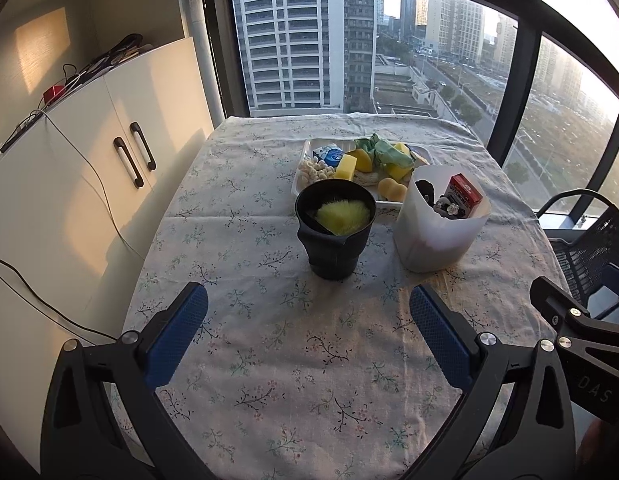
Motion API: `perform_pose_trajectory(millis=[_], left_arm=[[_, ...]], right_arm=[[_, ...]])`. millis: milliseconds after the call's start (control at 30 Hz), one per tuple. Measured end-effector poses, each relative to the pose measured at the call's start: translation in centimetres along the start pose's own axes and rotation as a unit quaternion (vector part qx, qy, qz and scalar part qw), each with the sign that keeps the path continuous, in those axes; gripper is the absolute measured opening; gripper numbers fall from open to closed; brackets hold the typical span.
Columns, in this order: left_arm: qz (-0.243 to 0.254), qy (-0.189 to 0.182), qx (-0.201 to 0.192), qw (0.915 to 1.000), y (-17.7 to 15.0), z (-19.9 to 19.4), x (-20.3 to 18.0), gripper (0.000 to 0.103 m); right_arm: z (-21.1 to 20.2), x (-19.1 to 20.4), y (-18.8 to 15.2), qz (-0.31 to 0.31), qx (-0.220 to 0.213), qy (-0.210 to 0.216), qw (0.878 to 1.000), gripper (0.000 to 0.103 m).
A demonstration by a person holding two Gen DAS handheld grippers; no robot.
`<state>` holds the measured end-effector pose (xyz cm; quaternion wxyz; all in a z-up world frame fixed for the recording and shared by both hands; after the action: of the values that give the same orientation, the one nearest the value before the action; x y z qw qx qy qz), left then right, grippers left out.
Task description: Organize soft objects
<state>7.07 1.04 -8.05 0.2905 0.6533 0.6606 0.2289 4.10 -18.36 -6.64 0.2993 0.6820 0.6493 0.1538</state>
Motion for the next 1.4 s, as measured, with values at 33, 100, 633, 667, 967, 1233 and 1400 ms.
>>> perform_pose_trajectory(millis=[33, 100, 633, 667, 967, 1233, 1400], left_arm=[[0.000, 0.001, 0.000, 1.0000, -0.01, -0.01, -0.01, 0.103], [0.001, 0.000, 0.001, 1.0000, -0.05, 0.02, -0.03, 0.103], [0.001, 0.002, 0.000, 1.0000, -0.08, -0.07, -0.01, 0.103], [0.001, 0.002, 0.000, 1.0000, -0.09, -0.09, 0.02, 0.103], [-0.001, 0.003, 0.004, 1.0000, -0.33, 0.03, 0.08, 0.103], [-0.001, 0.004, 0.003, 1.0000, -0.43, 0.02, 0.13, 0.103], [-0.001, 0.004, 0.004, 1.0000, -0.48, 0.07, 0.18, 0.103]], right_arm=[[-0.02, 0.03, 0.02, 0.000, 0.000, -0.001, 1.000, 0.102], [0.00, 0.10, 0.00, 0.000, 0.000, -0.001, 1.000, 0.102], [-0.07, 0.23, -0.05, 0.003, 0.001, -0.002, 1.000, 0.102], [-0.07, 0.21, -0.04, 0.003, 0.001, -0.001, 1.000, 0.102], [-0.01, 0.34, -0.37, 0.006, 0.005, 0.001, 1.000, 0.102], [0.03, 0.33, -0.40, 0.007, 0.005, 0.000, 1.000, 0.102], [0.02, 0.45, -0.37, 0.005, 0.005, 0.001, 1.000, 0.102]])
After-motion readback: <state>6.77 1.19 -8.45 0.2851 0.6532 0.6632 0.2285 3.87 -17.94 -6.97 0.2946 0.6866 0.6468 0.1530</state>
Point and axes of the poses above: each gripper's, at about its wrist camera, not at the fingertips, and z roughly the way its jaws point, x to its left, y to its top, the point moved 8 cm from there along z, roughly the way its jaws point, and after that the axes turned 10 degrees about -z, right-handed, at the moved point
